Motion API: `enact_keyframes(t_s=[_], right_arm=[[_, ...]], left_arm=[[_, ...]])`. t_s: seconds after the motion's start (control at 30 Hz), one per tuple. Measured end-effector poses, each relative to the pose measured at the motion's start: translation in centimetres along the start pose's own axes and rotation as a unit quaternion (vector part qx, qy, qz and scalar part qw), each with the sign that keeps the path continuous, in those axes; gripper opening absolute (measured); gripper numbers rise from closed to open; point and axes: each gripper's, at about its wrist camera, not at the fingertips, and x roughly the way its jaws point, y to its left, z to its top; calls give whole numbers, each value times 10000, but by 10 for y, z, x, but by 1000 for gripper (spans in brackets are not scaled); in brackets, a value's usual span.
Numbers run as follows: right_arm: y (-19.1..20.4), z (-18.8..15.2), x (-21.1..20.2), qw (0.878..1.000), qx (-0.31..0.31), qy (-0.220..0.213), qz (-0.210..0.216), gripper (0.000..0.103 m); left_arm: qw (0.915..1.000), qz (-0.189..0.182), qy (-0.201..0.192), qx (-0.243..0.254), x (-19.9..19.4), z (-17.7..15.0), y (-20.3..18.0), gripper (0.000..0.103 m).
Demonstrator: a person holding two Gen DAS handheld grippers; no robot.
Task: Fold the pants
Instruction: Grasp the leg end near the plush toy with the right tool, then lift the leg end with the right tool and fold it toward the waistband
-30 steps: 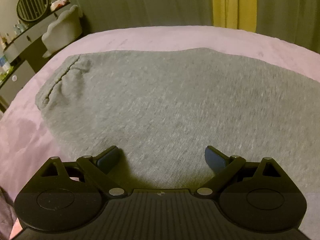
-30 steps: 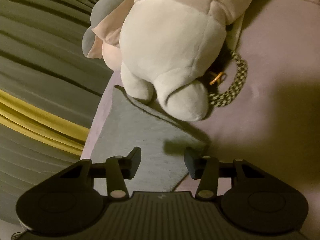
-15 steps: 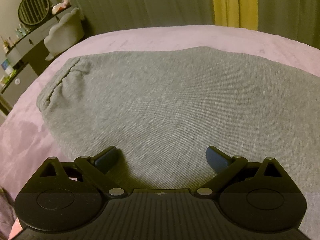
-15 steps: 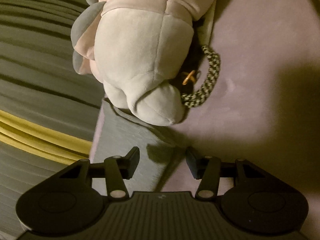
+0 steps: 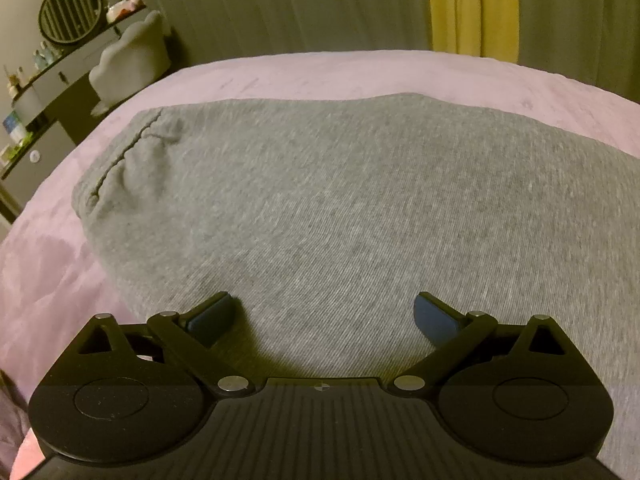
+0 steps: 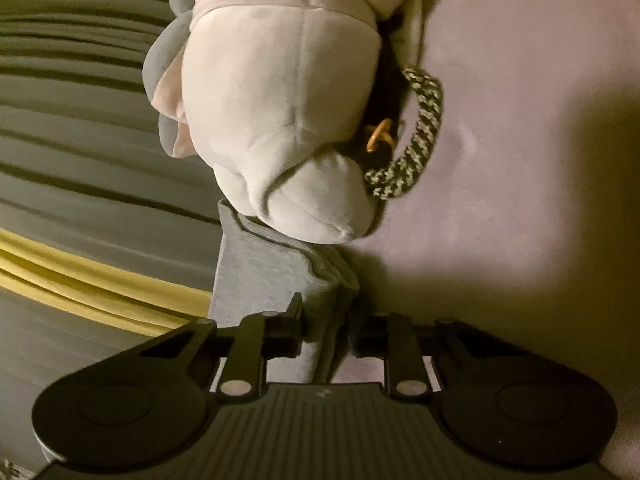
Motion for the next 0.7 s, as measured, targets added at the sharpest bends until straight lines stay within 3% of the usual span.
enact_keyframes(t_s=[0.53, 0.7], right_arm=[[10, -5, -10, 9996, -22, -145, -256, 16], [25, -6, -19, 9998, -115, -145, -67, 15]], left_arm=[[10000, 1, 19, -28, 1, 0, 1, 102], [10000, -48, 47, -70, 1, 0, 4, 102]])
